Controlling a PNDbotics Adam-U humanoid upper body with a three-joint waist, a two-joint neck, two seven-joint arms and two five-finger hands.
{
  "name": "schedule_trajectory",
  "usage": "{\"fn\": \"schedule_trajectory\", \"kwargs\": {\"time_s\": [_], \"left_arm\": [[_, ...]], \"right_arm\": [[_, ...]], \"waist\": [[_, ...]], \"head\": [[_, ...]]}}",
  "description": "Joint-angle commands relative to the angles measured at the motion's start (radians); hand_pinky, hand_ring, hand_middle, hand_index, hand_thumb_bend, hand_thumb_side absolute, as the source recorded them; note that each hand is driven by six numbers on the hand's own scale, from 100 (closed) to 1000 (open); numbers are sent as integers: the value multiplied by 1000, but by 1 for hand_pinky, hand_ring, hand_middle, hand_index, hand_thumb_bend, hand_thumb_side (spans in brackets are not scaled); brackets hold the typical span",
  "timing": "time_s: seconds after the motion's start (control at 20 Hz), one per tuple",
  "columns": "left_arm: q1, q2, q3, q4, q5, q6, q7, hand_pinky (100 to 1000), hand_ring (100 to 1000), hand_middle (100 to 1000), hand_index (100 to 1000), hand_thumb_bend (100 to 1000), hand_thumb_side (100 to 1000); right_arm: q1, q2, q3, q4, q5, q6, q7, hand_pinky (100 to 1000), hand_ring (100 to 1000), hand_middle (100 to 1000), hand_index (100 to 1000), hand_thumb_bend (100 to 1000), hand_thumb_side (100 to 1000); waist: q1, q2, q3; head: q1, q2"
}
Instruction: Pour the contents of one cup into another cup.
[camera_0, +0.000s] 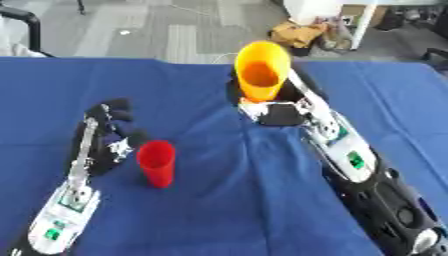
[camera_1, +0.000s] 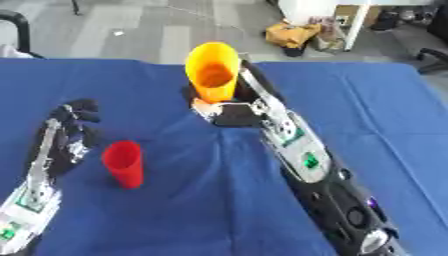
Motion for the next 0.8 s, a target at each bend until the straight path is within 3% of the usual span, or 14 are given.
{"fn": "schedule_trajectory", "kwargs": {"time_s": [0.05, 0.3, 0.55, 0.8], "left_arm": [[2, 30, 15, -43, 8, 6, 4, 414, 623, 648, 768, 1000, 753], [24, 47, 22, -64, 6, 10, 10, 414, 623, 649, 769, 1000, 753], [34, 65, 22, -76, 2, 11, 6, 412, 624, 650, 770, 1000, 756], [45, 69, 24, -78, 1, 8, 6, 411, 623, 650, 770, 1000, 756]], "right_arm": [[-5, 1, -7, -9, -23, 4, 9, 496, 578, 329, 525, 300, 242], [14, 4, 7, 11, -23, -16, 16, 504, 592, 361, 538, 458, 333], [37, 1, 24, 25, -26, -51, 2, 511, 593, 364, 536, 513, 374], [36, 0, 32, 30, -6, -90, -2, 576, 668, 486, 660, 578, 534]], "waist": [[4, -10, 1], [7, -3, 3], [9, 5, 4], [11, 10, 4]], "head": [[-4, -12], [-7, -13], [-8, -14], [-15, -17]]}}
